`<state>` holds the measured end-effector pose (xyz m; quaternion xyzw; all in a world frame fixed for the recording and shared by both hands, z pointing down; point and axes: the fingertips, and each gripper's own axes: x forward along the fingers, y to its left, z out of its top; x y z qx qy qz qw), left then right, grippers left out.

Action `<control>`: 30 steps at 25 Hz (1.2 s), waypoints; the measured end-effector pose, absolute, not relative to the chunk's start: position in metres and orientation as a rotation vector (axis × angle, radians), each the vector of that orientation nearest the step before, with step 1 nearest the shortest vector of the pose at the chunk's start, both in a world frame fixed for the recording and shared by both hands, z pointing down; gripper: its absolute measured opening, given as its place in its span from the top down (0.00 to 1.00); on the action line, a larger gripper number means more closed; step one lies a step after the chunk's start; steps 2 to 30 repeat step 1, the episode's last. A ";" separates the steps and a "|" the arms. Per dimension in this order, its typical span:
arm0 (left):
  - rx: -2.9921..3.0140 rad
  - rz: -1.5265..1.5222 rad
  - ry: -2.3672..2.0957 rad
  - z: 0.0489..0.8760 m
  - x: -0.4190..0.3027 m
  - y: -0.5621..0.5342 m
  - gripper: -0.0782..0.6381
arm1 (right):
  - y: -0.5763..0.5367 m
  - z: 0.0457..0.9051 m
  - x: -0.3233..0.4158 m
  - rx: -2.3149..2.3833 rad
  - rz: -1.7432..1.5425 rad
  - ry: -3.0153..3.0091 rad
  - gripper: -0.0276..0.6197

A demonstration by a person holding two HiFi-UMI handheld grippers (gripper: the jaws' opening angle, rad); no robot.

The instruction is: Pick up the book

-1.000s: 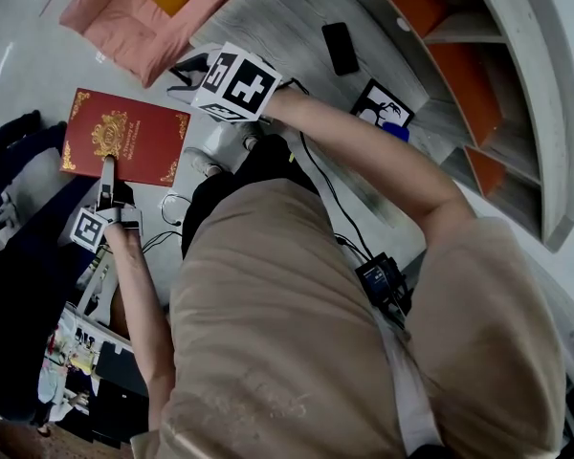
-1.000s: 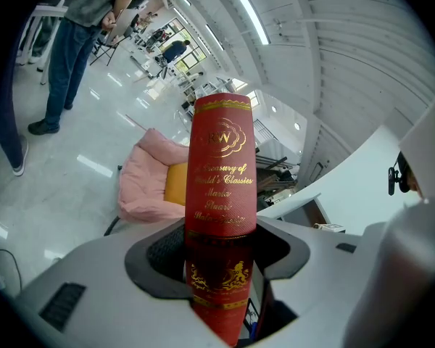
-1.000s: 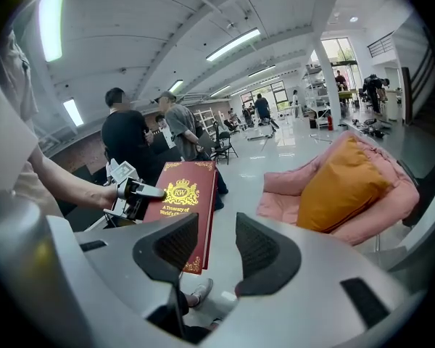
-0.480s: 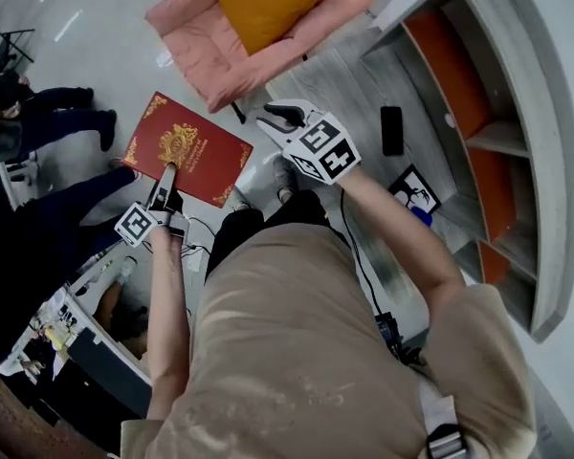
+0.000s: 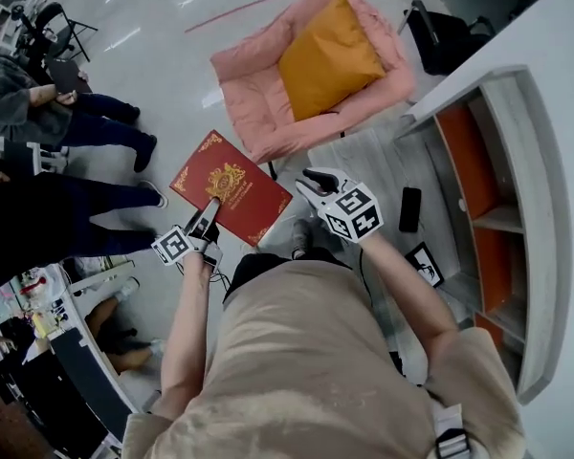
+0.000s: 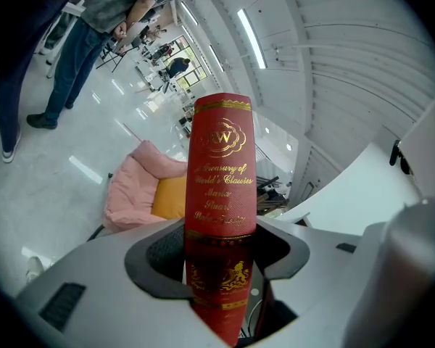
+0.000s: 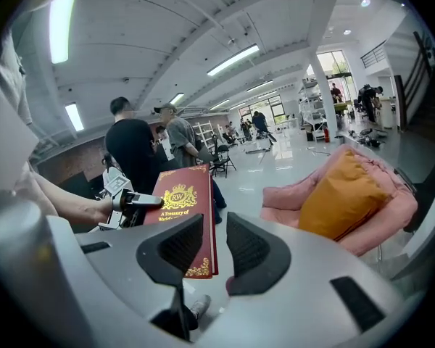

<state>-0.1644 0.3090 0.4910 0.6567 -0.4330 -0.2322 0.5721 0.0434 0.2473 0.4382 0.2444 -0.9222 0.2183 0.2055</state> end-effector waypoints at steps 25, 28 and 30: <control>1.515 -0.591 -0.981 0.489 -0.158 0.312 0.54 | 0.253 0.437 0.043 0.672 0.602 -2.573 0.79; 1.515 -0.591 -0.981 0.489 -0.158 0.312 0.54 | 0.253 0.437 0.043 0.672 0.602 -2.573 0.79; 1.515 -0.591 -0.981 0.489 -0.158 0.312 0.54 | 0.253 0.437 0.043 0.672 0.602 -2.573 0.79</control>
